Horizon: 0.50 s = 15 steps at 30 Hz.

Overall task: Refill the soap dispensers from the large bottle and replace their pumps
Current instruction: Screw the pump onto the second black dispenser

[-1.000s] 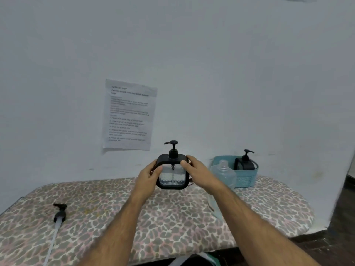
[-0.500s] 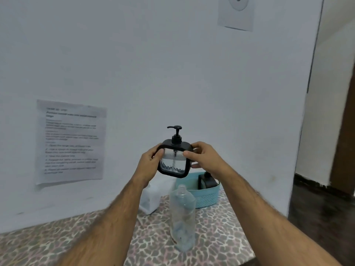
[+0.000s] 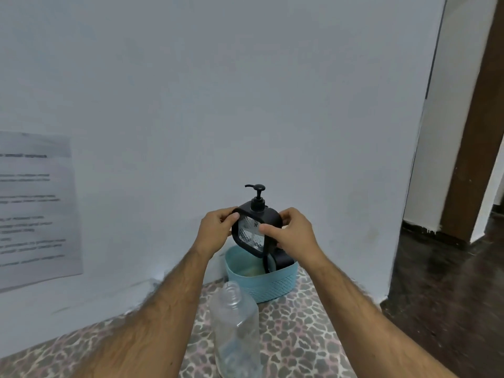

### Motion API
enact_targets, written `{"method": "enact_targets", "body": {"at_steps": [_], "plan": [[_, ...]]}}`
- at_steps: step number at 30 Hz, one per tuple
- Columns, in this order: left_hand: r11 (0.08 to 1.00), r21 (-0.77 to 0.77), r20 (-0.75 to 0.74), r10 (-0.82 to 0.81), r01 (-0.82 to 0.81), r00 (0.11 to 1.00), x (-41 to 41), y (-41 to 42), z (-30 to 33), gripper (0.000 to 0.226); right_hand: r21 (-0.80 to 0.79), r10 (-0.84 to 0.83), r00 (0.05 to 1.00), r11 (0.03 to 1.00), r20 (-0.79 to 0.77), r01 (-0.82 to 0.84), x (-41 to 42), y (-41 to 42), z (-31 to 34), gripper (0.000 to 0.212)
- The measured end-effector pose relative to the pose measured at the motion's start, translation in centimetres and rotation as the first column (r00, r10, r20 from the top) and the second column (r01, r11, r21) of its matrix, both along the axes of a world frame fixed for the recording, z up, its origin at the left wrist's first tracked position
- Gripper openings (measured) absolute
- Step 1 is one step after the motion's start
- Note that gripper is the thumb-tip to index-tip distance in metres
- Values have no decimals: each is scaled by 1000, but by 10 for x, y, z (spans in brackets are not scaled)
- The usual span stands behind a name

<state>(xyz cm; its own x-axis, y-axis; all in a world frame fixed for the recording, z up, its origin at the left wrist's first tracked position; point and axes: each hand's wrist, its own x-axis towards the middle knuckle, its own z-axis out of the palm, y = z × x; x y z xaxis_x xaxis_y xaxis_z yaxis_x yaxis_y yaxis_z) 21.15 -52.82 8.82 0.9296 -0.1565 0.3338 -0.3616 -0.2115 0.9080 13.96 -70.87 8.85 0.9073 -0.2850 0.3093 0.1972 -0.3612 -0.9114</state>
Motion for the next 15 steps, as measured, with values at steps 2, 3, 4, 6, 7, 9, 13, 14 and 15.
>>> {"method": "enact_targets", "body": {"at_steps": [2, 3, 4, 6, 7, 9, 13, 14, 15], "plan": [[999, 32, -13, 17, -16, 1000, 15, -6, -8, 24, -21, -50, 999, 999, -16, 50, 9, 0, -9, 39], [998, 52, -19, 26, -25, 999, 22, -8, -12, 23, -39, -71, 997, 997, -25, 70, 12, 1, -14, 39], [997, 70, -23, 30, -29, 999, 28, -9, -17, 23, -53, -90, 995, 995, -33, 88, 13, 2, -18, 39], [994, 102, -33, 38, -35, 999, 40, -11, -26, 21, -70, -131, 990, 989, -45, 128, 18, 7, -28, 39], [993, 108, -40, 41, -36, 998, 45, -11, -32, 19, -81, -149, 987, 986, -52, 144, 20, 9, -33, 39], [994, 107, -62, 29, -23, 998, 52, -12, -42, 18, -109, -173, 983, 980, -64, 166, 23, 13, -42, 40], [990, 142, -149, 6, 16, 989, 67, -13, -62, 29, -177, -201, 977, 966, -64, 187, 30, 22, -59, 42], [989, 146, -181, 5, 22, 983, 71, -13, -66, 31, -187, -207, 976, 964, -69, 191, 31, 23, -62, 42], [987, 161, -214, 7, 28, 977, 73, -14, -70, 36, -200, -210, 974, 961, -79, 191, 32, 24, -66, 42]]}}
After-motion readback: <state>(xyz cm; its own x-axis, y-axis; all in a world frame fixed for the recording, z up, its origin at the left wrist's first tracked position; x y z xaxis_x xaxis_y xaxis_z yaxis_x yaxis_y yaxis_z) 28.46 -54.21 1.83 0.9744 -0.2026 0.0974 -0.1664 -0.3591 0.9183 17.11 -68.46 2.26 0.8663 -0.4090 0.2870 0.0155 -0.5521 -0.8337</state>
